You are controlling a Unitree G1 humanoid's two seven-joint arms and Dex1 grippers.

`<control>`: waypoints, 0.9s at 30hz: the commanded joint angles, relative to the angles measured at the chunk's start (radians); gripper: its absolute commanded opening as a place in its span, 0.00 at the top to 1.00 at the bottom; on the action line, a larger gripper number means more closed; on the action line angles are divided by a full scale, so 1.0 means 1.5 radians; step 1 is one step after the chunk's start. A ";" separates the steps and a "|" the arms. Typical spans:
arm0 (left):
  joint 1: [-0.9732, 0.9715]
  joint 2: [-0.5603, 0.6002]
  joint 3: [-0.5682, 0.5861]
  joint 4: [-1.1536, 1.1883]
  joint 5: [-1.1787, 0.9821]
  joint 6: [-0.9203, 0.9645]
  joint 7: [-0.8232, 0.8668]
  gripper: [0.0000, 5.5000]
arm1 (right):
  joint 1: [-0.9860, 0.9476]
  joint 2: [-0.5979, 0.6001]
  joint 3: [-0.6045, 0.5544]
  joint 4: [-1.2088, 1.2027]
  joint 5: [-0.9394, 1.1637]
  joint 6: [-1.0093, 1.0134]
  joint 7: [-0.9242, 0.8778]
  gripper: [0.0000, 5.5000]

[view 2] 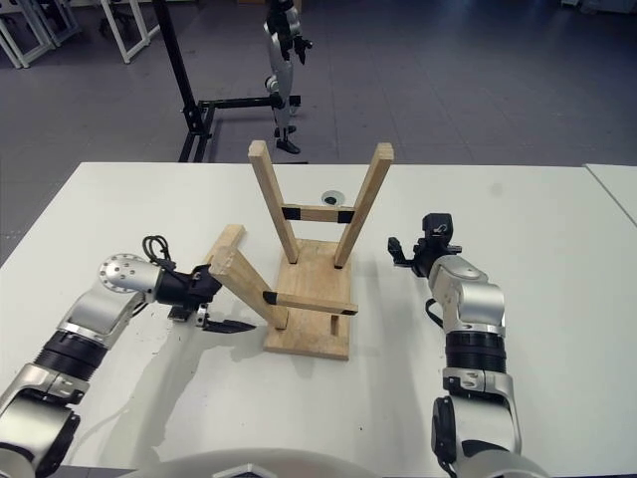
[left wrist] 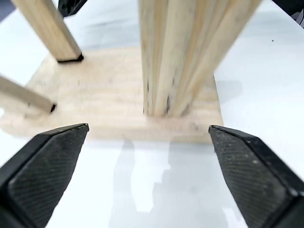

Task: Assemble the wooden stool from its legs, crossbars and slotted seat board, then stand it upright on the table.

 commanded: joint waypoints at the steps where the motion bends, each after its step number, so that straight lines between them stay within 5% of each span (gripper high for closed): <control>1: 0.021 0.038 0.058 -0.059 -0.060 0.107 -0.004 0.11 | 0.013 0.005 -0.011 -0.018 0.007 0.014 -0.008 0.15; 3: 0.020 0.035 0.109 -0.082 -0.078 0.157 0.061 0.11 | 0.014 0.007 -0.012 -0.022 0.008 0.017 -0.010 0.15; 6: 0.016 -0.022 0.212 -0.119 -0.058 0.289 0.314 0.11 | 0.026 0.013 -0.021 -0.035 0.011 0.023 -0.017 0.15; 12: 0.085 -0.111 0.190 -0.161 0.059 0.474 0.586 0.11 | 0.039 0.027 -0.029 -0.090 0.024 0.056 -0.030 0.15; 22: 0.142 -0.113 0.133 -0.083 0.084 0.480 0.566 0.11 | 0.033 0.037 -0.036 -0.116 0.037 0.071 -0.045 0.15; 27: 0.167 -0.126 0.147 -0.024 0.073 0.452 0.563 0.25 | 0.027 0.037 -0.039 -0.123 0.042 0.077 -0.051 0.15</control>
